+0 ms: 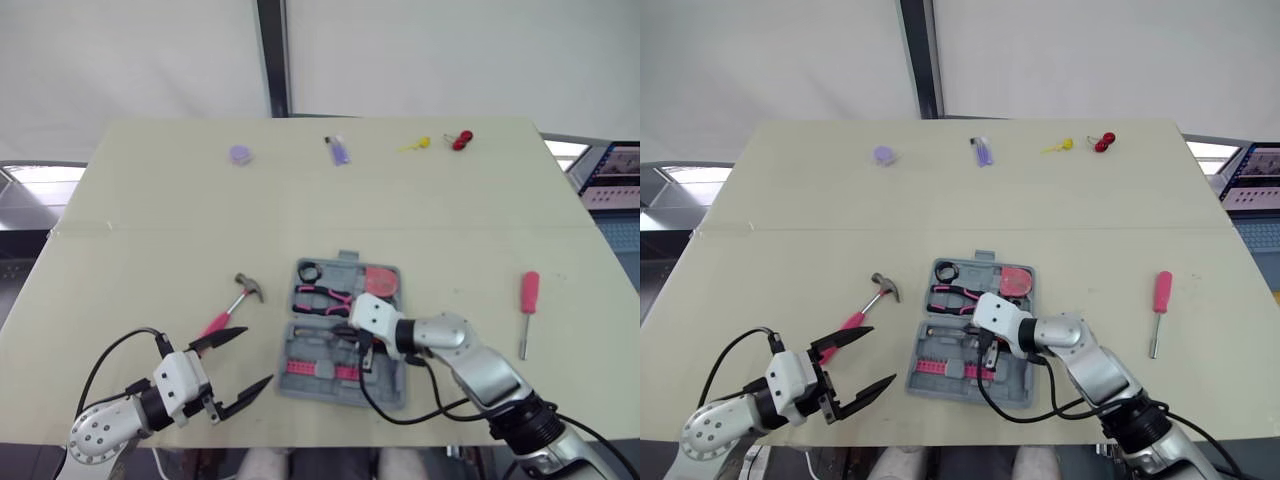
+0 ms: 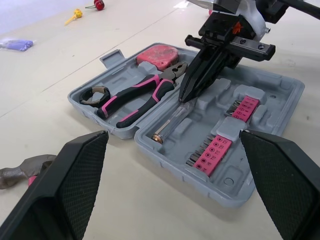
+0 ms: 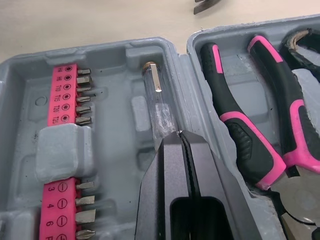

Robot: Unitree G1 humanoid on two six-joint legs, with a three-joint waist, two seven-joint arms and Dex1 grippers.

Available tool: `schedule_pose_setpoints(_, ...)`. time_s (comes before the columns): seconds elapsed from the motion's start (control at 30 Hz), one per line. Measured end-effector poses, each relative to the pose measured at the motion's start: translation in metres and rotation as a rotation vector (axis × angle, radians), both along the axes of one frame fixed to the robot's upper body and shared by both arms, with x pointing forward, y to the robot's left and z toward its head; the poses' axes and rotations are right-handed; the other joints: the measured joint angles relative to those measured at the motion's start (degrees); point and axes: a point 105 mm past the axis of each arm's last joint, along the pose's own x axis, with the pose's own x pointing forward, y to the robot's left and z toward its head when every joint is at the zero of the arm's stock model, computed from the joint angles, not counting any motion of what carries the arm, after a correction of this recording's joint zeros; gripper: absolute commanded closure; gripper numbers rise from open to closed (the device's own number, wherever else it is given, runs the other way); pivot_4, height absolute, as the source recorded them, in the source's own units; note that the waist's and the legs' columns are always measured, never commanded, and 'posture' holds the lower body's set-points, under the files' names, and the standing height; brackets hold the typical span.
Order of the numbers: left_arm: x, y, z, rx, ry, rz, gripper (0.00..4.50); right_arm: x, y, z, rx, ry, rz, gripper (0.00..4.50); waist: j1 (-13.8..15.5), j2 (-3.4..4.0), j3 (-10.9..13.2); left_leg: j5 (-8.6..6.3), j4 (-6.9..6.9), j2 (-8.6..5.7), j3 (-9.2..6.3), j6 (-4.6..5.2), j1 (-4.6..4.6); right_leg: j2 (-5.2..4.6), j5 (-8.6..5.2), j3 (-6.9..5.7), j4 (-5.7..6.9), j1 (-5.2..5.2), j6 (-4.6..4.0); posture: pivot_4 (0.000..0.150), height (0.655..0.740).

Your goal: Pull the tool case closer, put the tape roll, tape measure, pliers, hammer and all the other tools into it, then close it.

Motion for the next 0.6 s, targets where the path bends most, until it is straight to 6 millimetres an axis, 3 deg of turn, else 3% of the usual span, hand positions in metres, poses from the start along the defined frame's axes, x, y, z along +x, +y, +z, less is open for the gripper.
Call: schedule_pose_setpoints(0.6, 0.0031, -0.0009, 0.0031, 0.000, -0.016, -0.004, 0.00, -0.0021, 0.0002, -0.0047, -0.126, -0.185, 0.091, 4.47, 0.1, -0.22, -0.2, 0.00, -0.01, 0.00, 0.00, 0.00, 0.17, 0.00, 0.00, 0.00, -0.03, 0.21, 0.00, 0.150, 0.7400)
